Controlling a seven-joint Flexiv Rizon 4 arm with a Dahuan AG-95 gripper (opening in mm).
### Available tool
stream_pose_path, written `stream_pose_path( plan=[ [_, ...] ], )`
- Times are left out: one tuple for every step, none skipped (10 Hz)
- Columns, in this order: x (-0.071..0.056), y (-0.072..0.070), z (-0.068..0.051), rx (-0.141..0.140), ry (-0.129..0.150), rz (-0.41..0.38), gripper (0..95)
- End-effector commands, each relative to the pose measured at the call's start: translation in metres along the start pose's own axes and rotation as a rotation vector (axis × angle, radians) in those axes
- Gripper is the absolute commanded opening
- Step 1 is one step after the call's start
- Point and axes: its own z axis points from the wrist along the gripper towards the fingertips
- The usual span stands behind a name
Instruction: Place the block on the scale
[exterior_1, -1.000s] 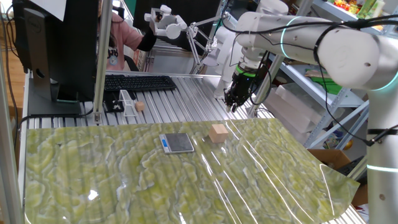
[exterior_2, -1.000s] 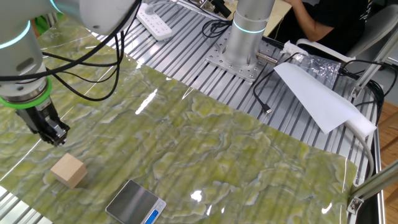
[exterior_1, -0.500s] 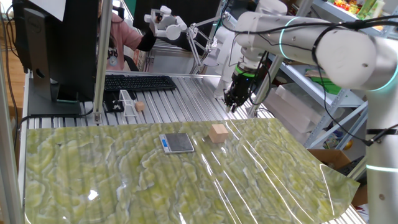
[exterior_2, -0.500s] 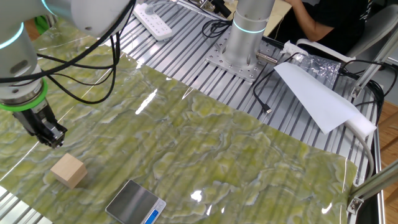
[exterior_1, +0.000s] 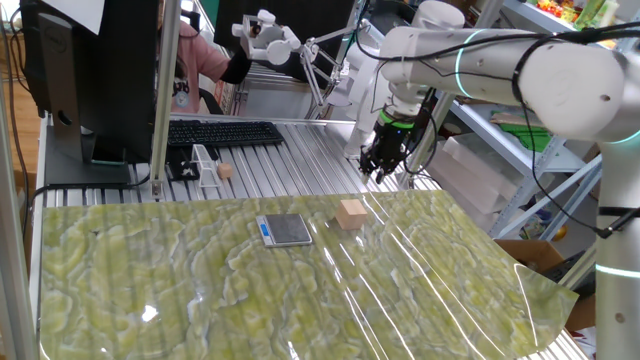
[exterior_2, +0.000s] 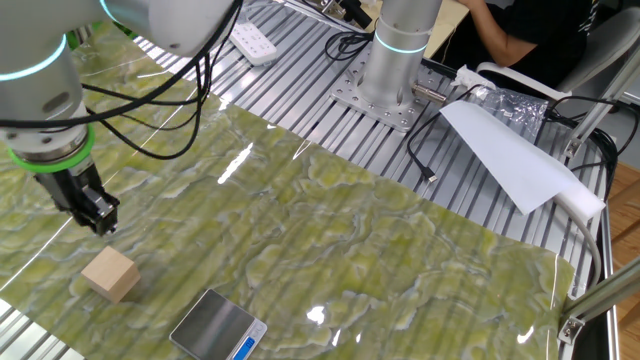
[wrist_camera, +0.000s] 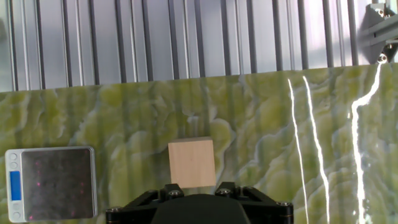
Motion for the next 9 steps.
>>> stream_pose_path(
  plan=[
    [-0.002, 0.003, 0.004, 0.001, -0.005, 0.016, 57.0],
    [-0.003, 0.005, 0.007, -0.001, -0.005, 0.022, 57.0],
    [-0.003, 0.005, 0.008, -0.002, -0.005, 0.023, 57.0],
    [-0.004, 0.005, 0.009, -0.002, -0.004, 0.023, 57.0],
    [-0.004, 0.005, 0.012, -0.002, -0.004, 0.022, 57.0],
    [-0.003, 0.004, 0.015, -0.002, -0.005, 0.023, 57.0],
    [-0.002, 0.004, 0.019, -0.003, -0.007, 0.025, 57.0],
    [-0.002, 0.003, 0.023, -0.003, -0.006, 0.026, 57.0],
    [-0.002, 0.005, 0.027, -0.004, -0.005, 0.026, 57.0]
  ],
)
